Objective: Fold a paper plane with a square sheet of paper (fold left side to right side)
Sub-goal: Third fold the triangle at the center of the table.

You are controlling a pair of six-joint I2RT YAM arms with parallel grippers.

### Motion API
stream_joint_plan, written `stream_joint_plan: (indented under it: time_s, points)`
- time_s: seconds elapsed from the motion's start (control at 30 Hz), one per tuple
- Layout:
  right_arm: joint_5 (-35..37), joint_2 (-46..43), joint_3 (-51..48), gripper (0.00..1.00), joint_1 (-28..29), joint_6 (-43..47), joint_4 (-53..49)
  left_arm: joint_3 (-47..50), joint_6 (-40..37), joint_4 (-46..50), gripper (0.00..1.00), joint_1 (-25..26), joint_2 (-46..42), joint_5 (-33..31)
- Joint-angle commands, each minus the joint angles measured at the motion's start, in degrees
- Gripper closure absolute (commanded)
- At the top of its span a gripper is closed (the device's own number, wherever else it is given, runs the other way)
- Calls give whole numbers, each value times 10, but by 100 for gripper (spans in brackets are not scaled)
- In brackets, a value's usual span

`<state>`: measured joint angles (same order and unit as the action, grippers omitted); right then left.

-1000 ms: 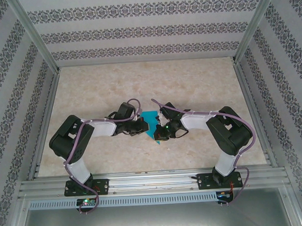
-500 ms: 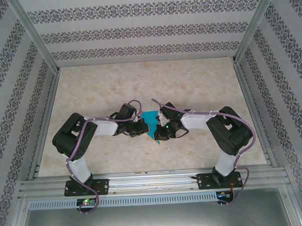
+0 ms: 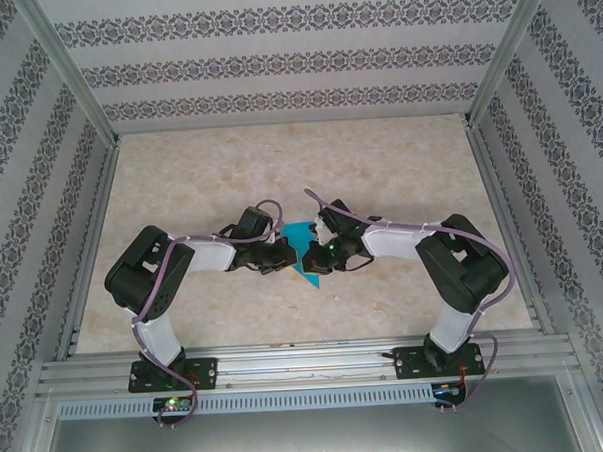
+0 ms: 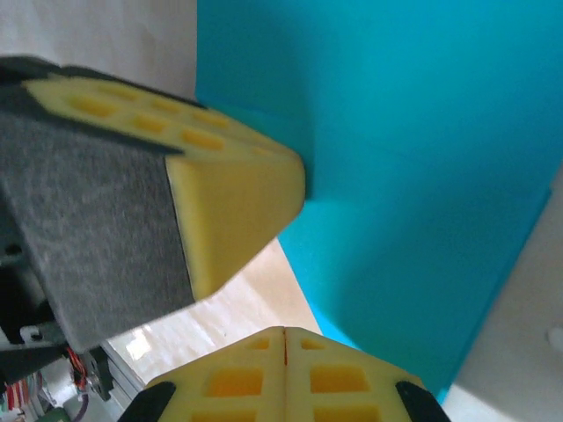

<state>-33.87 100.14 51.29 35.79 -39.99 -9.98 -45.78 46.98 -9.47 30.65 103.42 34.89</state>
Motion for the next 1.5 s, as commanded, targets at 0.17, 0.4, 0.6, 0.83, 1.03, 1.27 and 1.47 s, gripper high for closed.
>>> stream_joint_plan:
  time_s: [0.17, 0.4, 0.6, 0.83, 1.03, 1.27, 1.47]
  points:
    - [0, 39, 29, 100, 10, -16, 25, 1, 6, 40, 100, -1, 20, -38]
    - [-3, 54, 30, 100, 13, -18, 28, 1, 8, 43, 100, -1, 22, -42]
    - [9, 63, 25, 100, 13, -15, 15, -1, 11, 52, 100, -1, 25, -45]
    - [15, 70, 14, 100, 17, -6, -11, -4, 13, 57, 100, -2, 31, -47]
    - [21, 53, -5, 100, 17, 0, -31, -7, 11, 76, 100, -2, 35, -58]
    - [21, 25, -25, 100, 19, 13, -64, -9, 15, 85, 100, -3, 42, -62]
    - [24, 7, -52, 100, 18, 15, -75, -11, 14, 90, 100, -3, 44, -63]
